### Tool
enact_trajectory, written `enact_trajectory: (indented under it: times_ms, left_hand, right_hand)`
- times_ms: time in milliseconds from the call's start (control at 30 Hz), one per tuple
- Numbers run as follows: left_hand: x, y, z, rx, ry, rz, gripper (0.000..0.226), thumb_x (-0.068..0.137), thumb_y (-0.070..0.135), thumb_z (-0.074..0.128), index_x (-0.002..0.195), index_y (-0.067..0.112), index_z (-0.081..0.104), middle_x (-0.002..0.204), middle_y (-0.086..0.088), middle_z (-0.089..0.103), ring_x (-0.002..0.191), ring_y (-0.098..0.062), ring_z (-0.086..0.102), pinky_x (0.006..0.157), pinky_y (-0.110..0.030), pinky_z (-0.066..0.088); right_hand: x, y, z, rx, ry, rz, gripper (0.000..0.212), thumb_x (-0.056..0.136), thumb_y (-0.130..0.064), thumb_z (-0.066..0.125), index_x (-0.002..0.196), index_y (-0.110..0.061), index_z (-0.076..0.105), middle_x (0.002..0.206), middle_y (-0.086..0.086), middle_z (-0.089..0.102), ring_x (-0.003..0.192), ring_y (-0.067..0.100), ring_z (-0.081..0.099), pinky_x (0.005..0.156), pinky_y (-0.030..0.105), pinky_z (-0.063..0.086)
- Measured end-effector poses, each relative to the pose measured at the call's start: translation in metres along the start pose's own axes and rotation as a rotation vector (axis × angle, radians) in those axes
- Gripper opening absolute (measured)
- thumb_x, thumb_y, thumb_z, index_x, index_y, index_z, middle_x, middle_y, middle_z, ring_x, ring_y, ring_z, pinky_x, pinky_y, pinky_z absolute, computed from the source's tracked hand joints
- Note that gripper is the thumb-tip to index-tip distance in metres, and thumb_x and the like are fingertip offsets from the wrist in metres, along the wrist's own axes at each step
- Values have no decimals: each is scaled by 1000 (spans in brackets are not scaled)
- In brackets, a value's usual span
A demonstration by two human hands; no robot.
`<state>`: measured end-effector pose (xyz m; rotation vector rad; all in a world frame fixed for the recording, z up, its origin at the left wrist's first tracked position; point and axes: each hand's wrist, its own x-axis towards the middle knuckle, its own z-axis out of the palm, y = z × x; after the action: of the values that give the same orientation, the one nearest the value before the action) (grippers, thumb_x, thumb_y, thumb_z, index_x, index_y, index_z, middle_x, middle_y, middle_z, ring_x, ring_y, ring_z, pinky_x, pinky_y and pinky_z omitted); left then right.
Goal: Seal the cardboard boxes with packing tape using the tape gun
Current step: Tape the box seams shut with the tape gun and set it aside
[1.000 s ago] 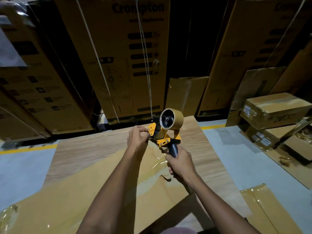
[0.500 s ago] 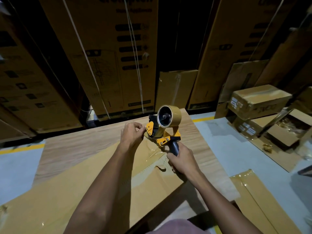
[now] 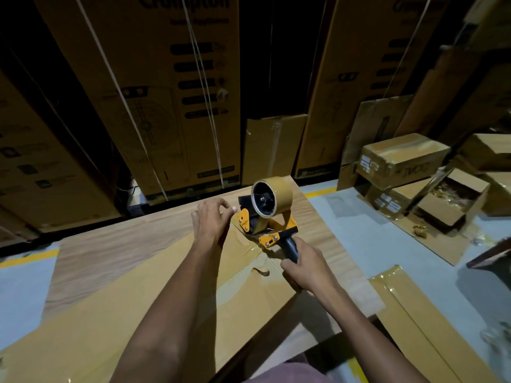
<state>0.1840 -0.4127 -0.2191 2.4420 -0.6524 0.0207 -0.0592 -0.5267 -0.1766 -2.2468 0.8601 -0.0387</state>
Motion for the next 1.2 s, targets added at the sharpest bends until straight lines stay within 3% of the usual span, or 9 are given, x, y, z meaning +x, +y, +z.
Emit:
enact_trajectory:
  times_ms: [167,233,367,533,667,800,933,1067,1200]
  left_hand:
    - [-14,3,6,134,85,245,23,95,31,68,107,13,74,122,-3,67,117,-25,48,89,-39,36]
    - [-23,4,9,100,48,162,29,95,31,67,118,14,73,129,-4,66,125,-24,45,95,-38,33]
    - [-47,12,10,95,-7,-62,54,95,35,63,145,16,53,137,-14,61,141,-30,37,108,-45,30]
    - [-54,21,-5,104,-60,-135,56,98,40,59,148,18,48,145,-17,55,154,-30,16,116,-51,20]
    - [-54,20,-6,124,-85,-140,55,100,44,54,150,19,48,143,-18,57,156,-30,10,120,-56,14]
    - [-53,18,-3,138,-88,-132,60,100,56,49,148,21,49,146,-13,56,156,-31,8,120,-60,12]
    - [-59,23,-2,214,-182,-62,75,90,74,47,148,27,50,166,-6,26,156,-36,1,117,-68,2]
    - [-71,28,6,339,-315,-81,102,82,88,37,162,31,8,170,-5,-13,154,-37,-18,116,-70,-7]
    - [-79,41,13,275,-323,-188,97,87,78,48,162,34,6,169,-9,-15,153,-39,-19,116,-69,-7]
  right_hand:
    - [-6,-6,6,-44,56,17,24,90,-28,63,111,-23,53,94,0,62,85,22,61,74,41,56]
    - [-10,-5,8,-74,78,22,24,90,-30,63,112,-24,54,96,1,63,86,22,61,72,38,54]
    - [-14,-10,14,-144,110,-8,28,90,-31,63,116,-25,53,99,0,64,89,25,60,72,37,50]
    - [-18,-16,17,-208,156,-18,29,88,-32,66,115,-25,57,95,-1,64,88,25,61,70,36,49]
    - [-23,-19,13,-174,133,13,21,89,-30,68,107,-24,59,92,-1,65,85,21,63,75,42,57]
    - [-48,7,10,-113,118,49,19,91,-24,67,107,-24,57,86,-9,60,78,12,60,67,32,51]
    - [-69,27,18,15,113,78,24,89,-21,65,111,-28,57,95,-5,66,85,15,64,76,43,60]
    - [-65,32,14,-56,116,31,17,88,-25,63,102,-21,55,89,4,64,82,24,60,70,44,53]
    - [-66,36,8,-139,80,-32,16,90,-27,62,99,-17,52,82,3,59,74,21,56,60,35,44]
